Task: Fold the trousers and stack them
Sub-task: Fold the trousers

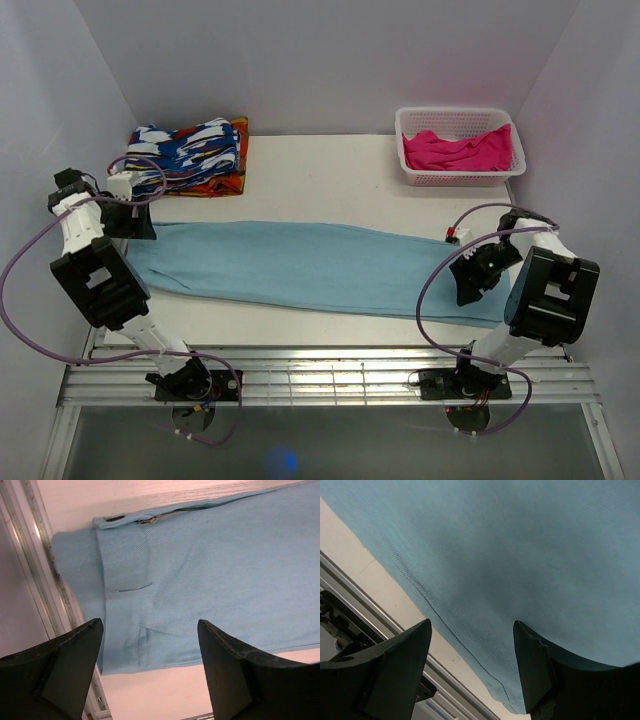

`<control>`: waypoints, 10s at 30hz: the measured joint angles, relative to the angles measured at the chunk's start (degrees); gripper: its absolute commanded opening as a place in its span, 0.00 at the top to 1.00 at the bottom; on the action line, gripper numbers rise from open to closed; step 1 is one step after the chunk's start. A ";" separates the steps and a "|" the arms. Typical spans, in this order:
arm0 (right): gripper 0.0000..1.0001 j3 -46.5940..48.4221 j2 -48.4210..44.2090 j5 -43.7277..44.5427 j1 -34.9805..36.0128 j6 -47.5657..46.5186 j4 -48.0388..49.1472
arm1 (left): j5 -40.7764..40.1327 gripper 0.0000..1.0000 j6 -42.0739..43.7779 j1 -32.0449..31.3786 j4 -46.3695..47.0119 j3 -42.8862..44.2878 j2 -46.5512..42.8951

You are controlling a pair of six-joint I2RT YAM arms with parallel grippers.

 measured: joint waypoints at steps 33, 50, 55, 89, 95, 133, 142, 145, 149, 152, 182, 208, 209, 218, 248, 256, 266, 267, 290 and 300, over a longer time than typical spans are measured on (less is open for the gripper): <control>0.50 29.03 7.13 -25.16 11.15 32.68 20.96 | 11.30 0.43 7.06 -51.52 24.61 -34.93 -8.22; 0.53 34.84 28.00 -29.03 34.88 55.74 45.40 | 11.96 0.28 -0.55 -46.10 24.94 -17.64 -11.65; 0.52 38.01 32.59 -29.18 36.52 58.47 47.87 | 14.95 0.28 2.60 -39.76 23.37 -7.98 -2.49; 0.43 40.19 26.69 -20.72 41.22 65.61 54.45 | 8.31 1.00 21.53 -48.41 43.95 -51.84 -26.49; 0.29 36.72 27.19 -27.43 42.93 75.65 56.87 | 0.35 1.00 25.99 -53.44 59.39 -64.94 -29.83; 0.62 8.72 24.57 -20.70 52.37 80.00 62.23 | 2.05 0.63 7.34 -55.19 39.60 -47.21 -39.01; 0.62 7.89 24.59 -20.15 52.35 79.17 64.00 | 8.81 0.70 6.14 -53.64 24.35 -33.11 -18.34; 0.62 7.43 24.59 -20.33 52.35 79.10 64.78 | 9.53 0.71 6.01 -52.98 21.11 -32.00 -14.73; 0.61 7.39 24.59 -20.46 52.35 78.97 64.92 | 9.42 0.71 4.98 -51.60 19.89 -30.86 -12.00; 0.61 7.39 24.59 -20.57 52.35 78.95 64.92 | 8.92 0.71 4.24 -50.23 20.50 -30.45 -10.95; 0.59 7.56 24.63 -20.94 52.61 78.95 64.94 | 8.35 0.51 -0.66 -47.78 27.58 -28.30 -5.99; 0.39 10.45 25.29 -21.75 52.78 77.66 62.40 | 9.49 1.00 3.54 -48.19 23.63 -27.58 -5.99; 0.35 11.06 25.07 -21.75 52.68 76.70 61.48 | 9.42 1.00 3.30 -48.19 23.37 -27.28 -5.99; 0.43 7.63 8.20 -23.96 47.80 62.77 53.57 | 7.34 1.00 -0.42 -48.15 23.76 -21.11 -5.99; 0.20 7.48 16.48 -21.79 49.75 52.96 42.34 | -2.25 0.25 -5.18 -41.38 31.63 9.51 21.44; 0.12 15.87 12.72 -19.52 30.32 43.19 25.83 | -1.38 0.19 -9.05 -32.09 19.85 6.97 8.46; 0.15 7.74 2.97 -7.17 5.05 33.66 9.31 | -3.54 0.20 -10.16 -25.81 17.25 -26.27 -10.91; 0.15 6.51 3.10 -5.68 4.68 33.22 8.81 | -3.85 0.20 -10.64 -25.88 17.38 -28.09 -10.91; 0.14 28.02 18.32 0.11 5.53 35.54 8.37 | -4.70 0.18 -23.80 -25.53 18.36 -30.73 -14.93; 0.21 21.31 7.80 5.38 -15.58 36.28 14.36 | -5.31 0.18 -23.76 -25.53 18.43 -30.58 -14.93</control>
